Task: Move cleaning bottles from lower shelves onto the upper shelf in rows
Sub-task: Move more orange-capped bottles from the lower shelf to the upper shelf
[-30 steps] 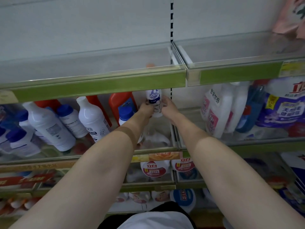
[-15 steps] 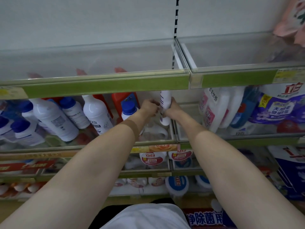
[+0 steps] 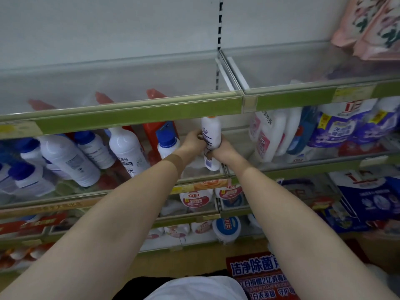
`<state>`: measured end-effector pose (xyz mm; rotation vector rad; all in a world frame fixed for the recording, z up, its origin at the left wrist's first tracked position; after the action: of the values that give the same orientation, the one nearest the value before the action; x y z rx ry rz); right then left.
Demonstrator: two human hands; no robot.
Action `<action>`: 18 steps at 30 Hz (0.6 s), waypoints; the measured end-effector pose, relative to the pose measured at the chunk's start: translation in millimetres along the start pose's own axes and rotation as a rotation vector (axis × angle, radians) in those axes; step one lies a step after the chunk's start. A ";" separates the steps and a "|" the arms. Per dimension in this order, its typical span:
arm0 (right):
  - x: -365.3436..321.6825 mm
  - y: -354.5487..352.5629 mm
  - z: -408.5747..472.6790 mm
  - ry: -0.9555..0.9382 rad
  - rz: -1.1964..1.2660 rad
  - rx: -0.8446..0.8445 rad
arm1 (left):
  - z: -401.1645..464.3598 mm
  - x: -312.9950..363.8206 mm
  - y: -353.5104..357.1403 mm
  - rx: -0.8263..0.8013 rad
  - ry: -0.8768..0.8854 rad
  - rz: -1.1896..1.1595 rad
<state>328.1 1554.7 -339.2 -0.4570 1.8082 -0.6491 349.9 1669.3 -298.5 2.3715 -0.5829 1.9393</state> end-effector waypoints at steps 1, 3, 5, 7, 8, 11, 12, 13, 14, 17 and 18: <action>2.0 0.5 -6.0 0.030 0.005 0.027 | -5.6 -0.4 0.3 -0.017 0.005 -0.005; 3.9 2.0 -21.3 0.063 0.030 0.071 | -16.8 -2.6 0.0 -0.061 0.018 -0.013; 3.4 1.7 -39.5 0.050 0.044 0.143 | -27.2 -3.7 -1.6 -0.106 0.043 -0.007; 3.2 -0.4 -59.1 0.044 0.020 0.238 | -38.2 -0.7 -5.8 -0.141 0.091 0.007; 1.4 -1.2 -69.2 0.060 0.007 0.275 | -44.8 1.2 -9.2 -0.161 0.108 0.007; -12.2 -0.9 -98.8 0.138 -0.035 0.321 | -66.3 6.1 -20.6 -0.251 0.153 -0.019; -17.9 2.1 -107.8 0.150 -0.064 0.309 | -75.1 7.0 -25.4 -0.275 0.166 -0.030; -24.4 6.7 -119.0 0.167 -0.116 0.289 | -82.6 6.0 -31.3 -0.285 0.175 -0.033; -29.2 12.8 -130.0 0.173 -0.163 0.279 | -92.5 5.3 -38.1 -0.297 0.179 -0.034; -36.5 36.4 -165.8 0.183 -0.198 0.331 | -121.2 -7.1 -58.3 -0.366 0.160 -0.111; -38.5 46.7 -177.7 0.191 -0.194 0.339 | -132.1 -12.0 -66.2 -0.386 0.150 -0.135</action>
<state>172.4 1650.6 -297.3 -0.3516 1.7967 -1.1447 243.5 1767.1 -265.8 1.9615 -0.6934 1.7421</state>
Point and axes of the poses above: each hand's wrist, its own z-axis towards the middle knuckle, its own y-axis out of the palm, x = y × z, the point moved 7 cm from there along z, towards the middle knuckle, and after that the axes turned 14 degrees about -z, right-handed, at the moved point
